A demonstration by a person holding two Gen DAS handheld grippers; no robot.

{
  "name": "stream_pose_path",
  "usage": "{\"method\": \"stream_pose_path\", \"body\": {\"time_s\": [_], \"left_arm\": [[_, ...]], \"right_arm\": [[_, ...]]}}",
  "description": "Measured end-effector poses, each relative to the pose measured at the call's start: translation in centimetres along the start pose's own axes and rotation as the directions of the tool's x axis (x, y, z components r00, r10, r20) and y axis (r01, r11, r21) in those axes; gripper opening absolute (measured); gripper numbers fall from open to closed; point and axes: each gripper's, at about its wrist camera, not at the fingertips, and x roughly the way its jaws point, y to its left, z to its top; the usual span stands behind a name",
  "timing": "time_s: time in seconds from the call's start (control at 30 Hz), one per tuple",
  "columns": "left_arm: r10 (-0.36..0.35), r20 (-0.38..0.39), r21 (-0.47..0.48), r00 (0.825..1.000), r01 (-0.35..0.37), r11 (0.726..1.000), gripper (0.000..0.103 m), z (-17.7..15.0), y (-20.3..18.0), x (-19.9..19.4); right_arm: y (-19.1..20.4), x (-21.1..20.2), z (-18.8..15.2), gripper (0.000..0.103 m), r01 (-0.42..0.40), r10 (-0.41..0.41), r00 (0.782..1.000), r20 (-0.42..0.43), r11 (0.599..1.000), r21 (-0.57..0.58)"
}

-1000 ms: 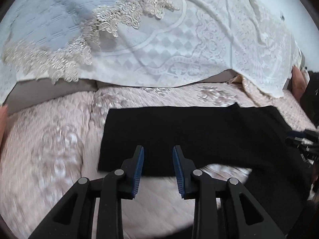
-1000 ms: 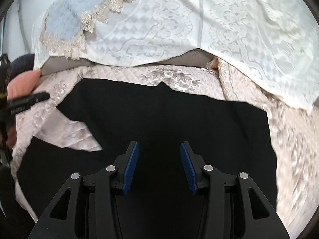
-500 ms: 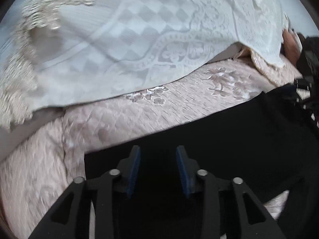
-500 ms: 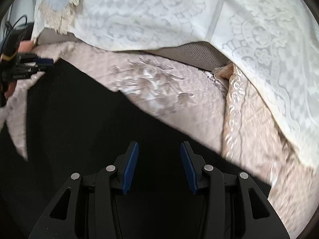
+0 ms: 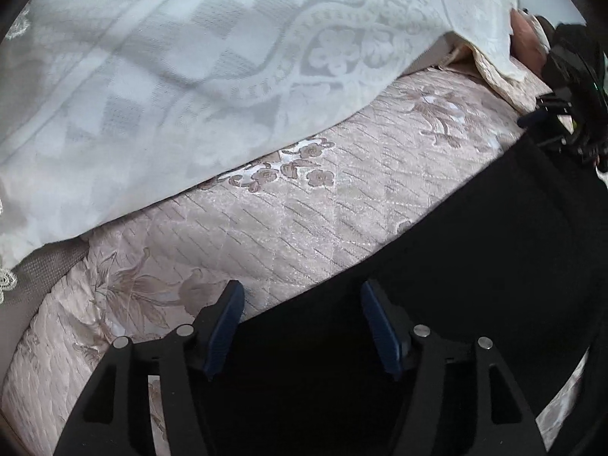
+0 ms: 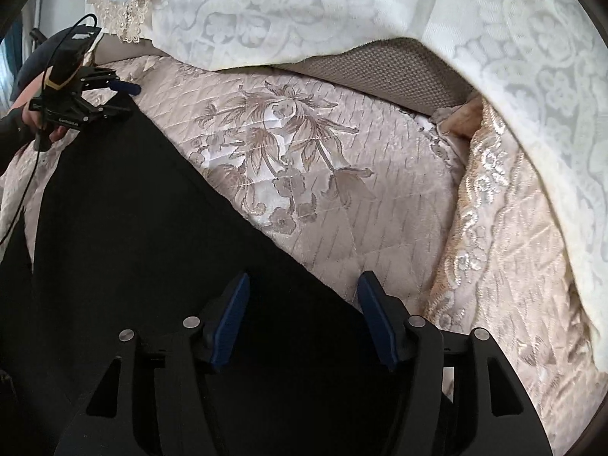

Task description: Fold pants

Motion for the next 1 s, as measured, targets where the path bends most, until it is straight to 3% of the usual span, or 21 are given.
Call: {"method": "stream_pose_path", "body": {"time_s": [0.07,0.17,0.23,0.3,0.43,0.67,1.0], "left_arm": [[0.007,0.002,0.025,1.0,-0.007,1.0,0.061,-0.3,-0.5,-0.2],[-0.008,-0.005,0.054,1.0,0.008,0.998,0.043,0.1,-1.3,0.0],[-0.026,-0.016,0.081,1.0,0.027,0.996,0.021,0.2,-2.0,0.1],[-0.025,-0.022,0.112,0.999,0.027,0.993,0.008,0.3,-3.2,0.1],[0.037,0.007,0.088,0.999,-0.038,0.995,0.006,0.3,-3.6,-0.9],[0.115,0.108,-0.005,0.987,-0.115,0.993,0.006,-2.3,-3.8,-6.8],[0.154,0.262,-0.115,0.953,-0.128,0.985,0.006,-7.5,-8.4,-17.6]], "right_arm": [[0.2,0.1,0.2,0.059,0.007,-0.007,1.0,-0.011,1.0,-0.01],[0.9,-0.1,0.4,0.032,-0.01,0.009,1.0,-0.024,0.999,-0.042],[1.5,-0.4,0.3,0.012,0.003,-0.005,1.0,-0.029,0.997,-0.074],[1.8,-0.5,0.1,0.011,0.004,-0.007,0.999,-0.033,0.996,-0.089],[2.4,-1.4,0.0,0.009,0.046,-0.047,0.999,-0.011,0.994,-0.098],[4.3,-5.8,-0.8,0.009,0.15,-0.142,0.986,0.092,0.984,-0.092],[10.8,-15.2,-5.4,0.009,0.195,-0.172,0.951,0.256,0.978,-0.067]]}}
